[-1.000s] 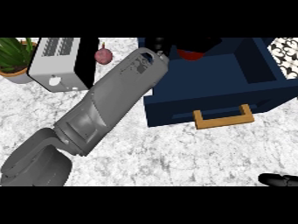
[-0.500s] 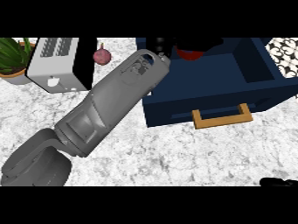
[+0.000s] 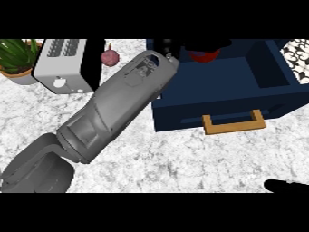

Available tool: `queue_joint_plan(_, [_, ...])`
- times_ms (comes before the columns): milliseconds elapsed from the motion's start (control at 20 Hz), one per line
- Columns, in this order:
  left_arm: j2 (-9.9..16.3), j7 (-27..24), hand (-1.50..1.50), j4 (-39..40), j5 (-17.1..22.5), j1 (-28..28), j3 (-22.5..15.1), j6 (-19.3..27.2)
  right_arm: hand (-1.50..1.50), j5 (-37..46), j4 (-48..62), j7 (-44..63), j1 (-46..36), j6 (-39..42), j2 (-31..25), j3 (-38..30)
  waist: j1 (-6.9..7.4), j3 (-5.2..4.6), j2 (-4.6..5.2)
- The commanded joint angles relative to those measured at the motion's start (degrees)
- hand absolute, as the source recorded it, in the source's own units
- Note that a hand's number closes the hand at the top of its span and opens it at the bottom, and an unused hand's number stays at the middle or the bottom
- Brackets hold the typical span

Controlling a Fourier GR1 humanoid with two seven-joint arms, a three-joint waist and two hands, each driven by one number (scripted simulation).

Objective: Pick up the can, place it into the drawer and close the drawer

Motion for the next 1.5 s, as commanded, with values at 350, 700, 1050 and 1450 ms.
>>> queue_joint_plan(350, [0.0,-2.3,-1.50,-0.4,1.6,-1.1,0.8,0.1,-1.50,27.7,4.6,-1.0,-5.0,-4.9,-4.0,10.3,4.56,-0.11,-0.61])
queue_joint_plan(700, [0.6,0.9,-1.50,-2.7,0.5,-1.7,1.2,0.4,-1.50,41.6,15.7,-3.8,-3.5,-10.8,-3.6,16.8,6.24,-0.07,-1.47])
queue_joint_plan(1050, [2.8,5.7,-1.50,-8.6,-2.7,0.7,0.3,3.6,-1.50,47.0,32.8,-4.4,-12.7,-19.8,-0.1,16.1,7.50,-0.06,-1.73])
queue_joint_plan(1450, [14.7,15.3,-1.50,-18.9,-5.1,2.9,-0.7,-0.5,-1.50,48.5,49.6,-6.8,-18.9,-28.6,2.1,12.2,8.25,-0.03,-1.78])
